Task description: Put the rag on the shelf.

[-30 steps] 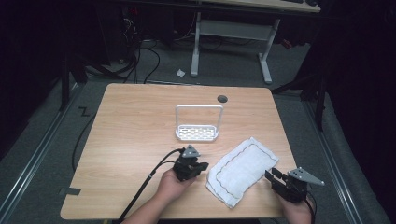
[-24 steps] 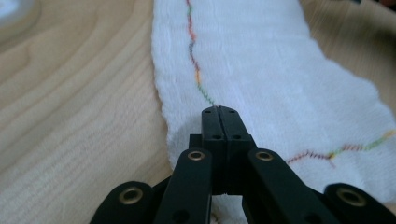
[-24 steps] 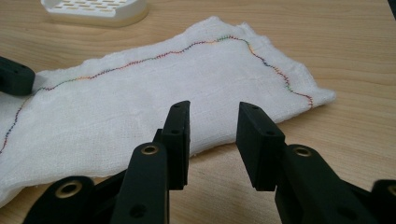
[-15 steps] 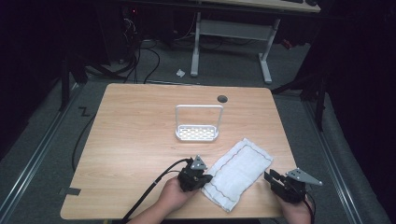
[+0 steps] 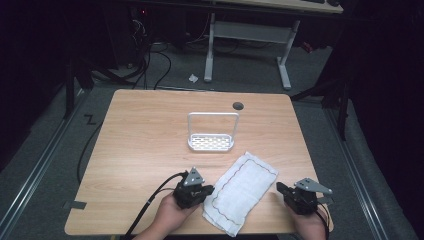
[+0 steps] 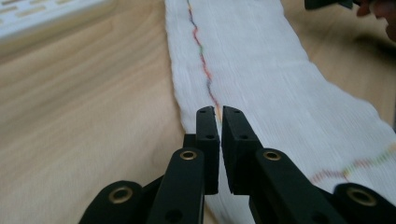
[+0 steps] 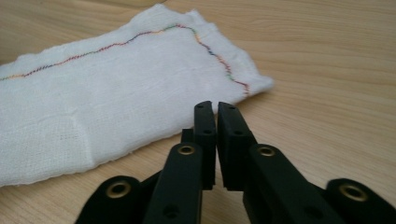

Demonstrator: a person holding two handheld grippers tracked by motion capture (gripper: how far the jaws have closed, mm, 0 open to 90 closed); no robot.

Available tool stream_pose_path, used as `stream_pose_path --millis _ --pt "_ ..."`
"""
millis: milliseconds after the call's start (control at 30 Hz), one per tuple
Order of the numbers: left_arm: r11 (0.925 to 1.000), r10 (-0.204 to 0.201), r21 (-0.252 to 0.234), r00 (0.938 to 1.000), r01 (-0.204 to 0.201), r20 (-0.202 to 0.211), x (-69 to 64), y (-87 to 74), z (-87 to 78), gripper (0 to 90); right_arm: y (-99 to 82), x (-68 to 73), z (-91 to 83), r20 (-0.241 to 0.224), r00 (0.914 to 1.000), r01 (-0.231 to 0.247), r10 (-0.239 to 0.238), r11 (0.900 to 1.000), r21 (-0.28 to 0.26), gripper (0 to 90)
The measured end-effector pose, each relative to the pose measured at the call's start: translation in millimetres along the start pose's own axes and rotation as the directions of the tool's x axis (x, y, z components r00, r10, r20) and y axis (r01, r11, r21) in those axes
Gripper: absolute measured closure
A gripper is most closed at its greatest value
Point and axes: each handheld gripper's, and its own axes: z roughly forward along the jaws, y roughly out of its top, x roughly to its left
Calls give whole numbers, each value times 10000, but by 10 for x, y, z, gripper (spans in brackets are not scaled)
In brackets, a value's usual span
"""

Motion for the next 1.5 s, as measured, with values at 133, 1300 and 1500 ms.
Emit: stream_pose_path --millis 133,1300,1500 --pt "9990 14 449 9996 -26 269 -20 -17 241 888 69 203 135 -88 9978 667 -663 9964 529 900" --pt "9985 -366 382 9962 397 -786 298 -99 -16 801 591 802 971 -882 9801 1851 -1776 9791 845 877" --pt "9981 -354 493 9992 363 -202 210 -217 -109 815 520 879 924 -1296 9755 1886 -1780 9792 754 877"
